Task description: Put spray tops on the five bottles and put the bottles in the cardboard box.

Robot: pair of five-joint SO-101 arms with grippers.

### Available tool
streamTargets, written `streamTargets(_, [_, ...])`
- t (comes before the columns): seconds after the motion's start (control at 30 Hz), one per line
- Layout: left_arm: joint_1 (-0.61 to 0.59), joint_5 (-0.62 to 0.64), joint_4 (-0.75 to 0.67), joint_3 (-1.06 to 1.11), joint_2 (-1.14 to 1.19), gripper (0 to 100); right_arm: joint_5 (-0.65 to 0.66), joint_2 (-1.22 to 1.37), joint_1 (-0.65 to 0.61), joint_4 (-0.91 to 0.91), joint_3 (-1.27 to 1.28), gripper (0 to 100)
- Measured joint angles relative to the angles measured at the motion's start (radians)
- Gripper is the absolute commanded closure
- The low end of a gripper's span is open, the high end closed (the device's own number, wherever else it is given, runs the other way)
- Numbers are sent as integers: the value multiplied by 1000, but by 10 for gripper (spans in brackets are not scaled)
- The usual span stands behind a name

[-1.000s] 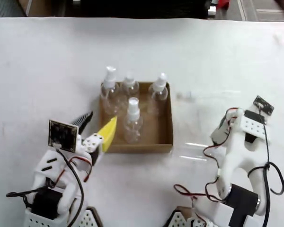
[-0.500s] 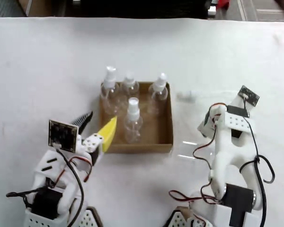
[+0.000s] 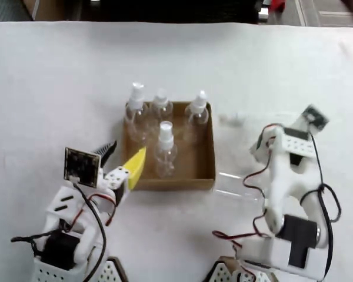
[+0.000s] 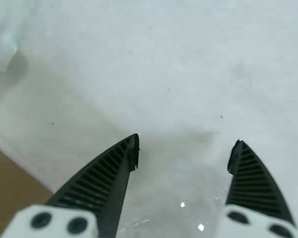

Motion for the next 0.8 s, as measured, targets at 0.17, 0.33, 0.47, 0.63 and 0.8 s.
streamTargets(0.17, [0,0,-5,0,0,779,0,-137,-5,232,-51,727])
streamTargets(0.33, [0,0,-5,0,0,779,55,-161,-46,290,-41,729])
streamTargets(0.47, [0,0,-5,0,0,779,117,-161,-84,281,41,729])
streamTargets(0.63, [0,0,-5,0,0,779,123,-161,-81,244,66,729])
streamTargets(0.8, [0,0,-5,0,0,779,129,-161,-81,244,68,729])
